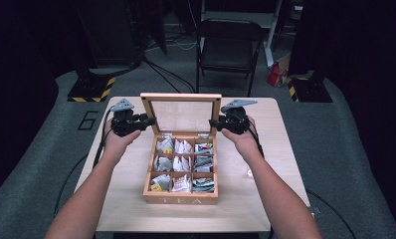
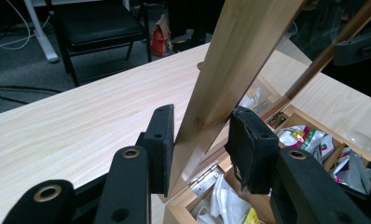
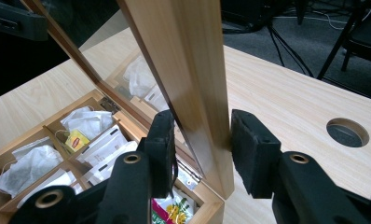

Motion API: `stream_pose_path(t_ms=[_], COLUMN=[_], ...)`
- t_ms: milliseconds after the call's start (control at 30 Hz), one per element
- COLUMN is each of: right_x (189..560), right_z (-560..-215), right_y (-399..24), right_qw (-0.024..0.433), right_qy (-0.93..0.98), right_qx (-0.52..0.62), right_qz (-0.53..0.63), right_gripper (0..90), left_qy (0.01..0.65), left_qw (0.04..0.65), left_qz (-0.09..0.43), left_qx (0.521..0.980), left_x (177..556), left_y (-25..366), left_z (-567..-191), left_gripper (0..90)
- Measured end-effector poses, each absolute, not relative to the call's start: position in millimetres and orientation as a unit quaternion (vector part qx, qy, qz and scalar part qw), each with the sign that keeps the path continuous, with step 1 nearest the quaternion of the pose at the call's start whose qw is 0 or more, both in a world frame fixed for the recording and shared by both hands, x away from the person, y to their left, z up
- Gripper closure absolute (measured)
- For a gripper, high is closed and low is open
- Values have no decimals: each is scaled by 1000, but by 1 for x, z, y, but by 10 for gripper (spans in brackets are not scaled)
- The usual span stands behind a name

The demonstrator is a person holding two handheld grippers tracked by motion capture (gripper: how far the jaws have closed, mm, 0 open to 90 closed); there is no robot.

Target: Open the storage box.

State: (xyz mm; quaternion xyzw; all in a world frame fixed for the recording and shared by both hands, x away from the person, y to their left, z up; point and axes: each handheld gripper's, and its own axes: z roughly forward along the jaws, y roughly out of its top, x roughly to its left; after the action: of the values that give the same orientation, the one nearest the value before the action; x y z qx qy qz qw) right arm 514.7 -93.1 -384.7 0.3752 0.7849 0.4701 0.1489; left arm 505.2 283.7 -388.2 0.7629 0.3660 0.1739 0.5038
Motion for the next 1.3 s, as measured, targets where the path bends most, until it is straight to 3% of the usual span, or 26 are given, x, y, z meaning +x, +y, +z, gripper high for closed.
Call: stream_pose_path(t_ms=[1300], right_x=[524], right_z=[-388], right_y=[-96], right_qw=[164], right_qy=[777], right_qx=[402], right_qz=[456], right_gripper=[569], left_qy=[397], left_qw=[504], left_qz=[163], left_qx=[749], left_x=[538], left_y=[277], left_z=[-401], left_gripper=[621])
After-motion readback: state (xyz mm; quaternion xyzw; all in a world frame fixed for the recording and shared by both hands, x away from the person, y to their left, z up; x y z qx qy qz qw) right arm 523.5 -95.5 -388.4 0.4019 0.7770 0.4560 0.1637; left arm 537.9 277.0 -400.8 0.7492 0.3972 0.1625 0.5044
